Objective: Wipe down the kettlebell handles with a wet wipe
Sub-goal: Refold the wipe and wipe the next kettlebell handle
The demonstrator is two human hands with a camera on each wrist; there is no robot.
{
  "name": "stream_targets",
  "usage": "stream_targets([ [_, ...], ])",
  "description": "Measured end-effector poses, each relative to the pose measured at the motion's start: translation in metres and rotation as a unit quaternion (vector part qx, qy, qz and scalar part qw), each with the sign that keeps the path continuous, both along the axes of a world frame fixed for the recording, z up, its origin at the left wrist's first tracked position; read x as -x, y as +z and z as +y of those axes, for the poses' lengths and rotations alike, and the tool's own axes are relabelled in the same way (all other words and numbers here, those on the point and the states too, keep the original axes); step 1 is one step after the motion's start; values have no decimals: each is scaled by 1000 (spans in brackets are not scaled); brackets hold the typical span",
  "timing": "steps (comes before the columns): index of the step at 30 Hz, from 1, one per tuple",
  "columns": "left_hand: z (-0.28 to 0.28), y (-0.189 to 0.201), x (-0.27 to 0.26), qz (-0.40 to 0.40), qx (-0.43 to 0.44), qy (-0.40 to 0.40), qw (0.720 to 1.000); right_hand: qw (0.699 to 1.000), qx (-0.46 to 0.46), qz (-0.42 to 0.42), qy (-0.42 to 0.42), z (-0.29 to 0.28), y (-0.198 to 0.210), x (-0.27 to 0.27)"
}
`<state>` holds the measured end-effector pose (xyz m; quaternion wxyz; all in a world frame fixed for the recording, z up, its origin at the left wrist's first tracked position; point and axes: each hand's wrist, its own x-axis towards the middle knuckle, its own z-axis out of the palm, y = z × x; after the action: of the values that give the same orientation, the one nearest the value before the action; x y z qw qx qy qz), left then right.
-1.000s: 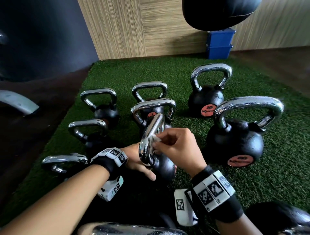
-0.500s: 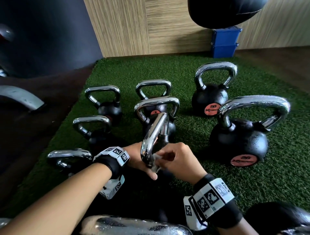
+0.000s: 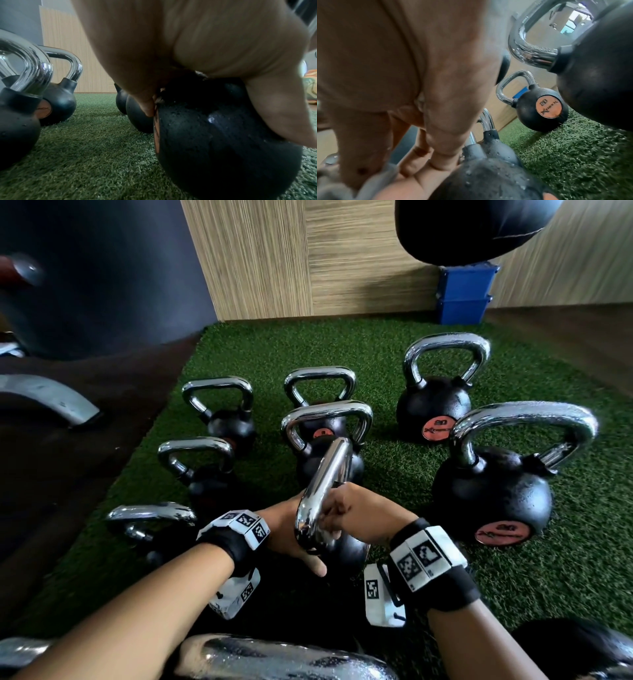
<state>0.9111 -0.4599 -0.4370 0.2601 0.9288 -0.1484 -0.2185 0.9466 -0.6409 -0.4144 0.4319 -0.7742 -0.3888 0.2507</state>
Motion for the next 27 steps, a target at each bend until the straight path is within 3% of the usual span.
stream_targets([
  [3, 1, 1, 2, -20, 4, 1, 1000, 996, -56, 74, 7, 0, -4, 1],
  [6, -2, 4, 3, -43, 16, -31, 998, 967, -165, 193, -8, -4, -14, 6],
  [9, -6, 10, 2, -51, 50, -72, 995, 903, -267, 334, -43, -5, -24, 12],
  [13, -11, 16, 3, -60, 81, -90, 991, 811, -360, 450, -93, -2, -24, 19],
  [18, -8, 12, 6, -61, 64, -69, 994, 793, -387, 455, -123, 4, -23, 25],
  [22, -2, 6, 6, -44, 67, -13, 997, 758, -451, 431, -191, 10, -23, 17],
  [27, -6, 10, 9, -29, 31, 9, 999, 826, -428, 301, -208, 16, -26, 10],
])
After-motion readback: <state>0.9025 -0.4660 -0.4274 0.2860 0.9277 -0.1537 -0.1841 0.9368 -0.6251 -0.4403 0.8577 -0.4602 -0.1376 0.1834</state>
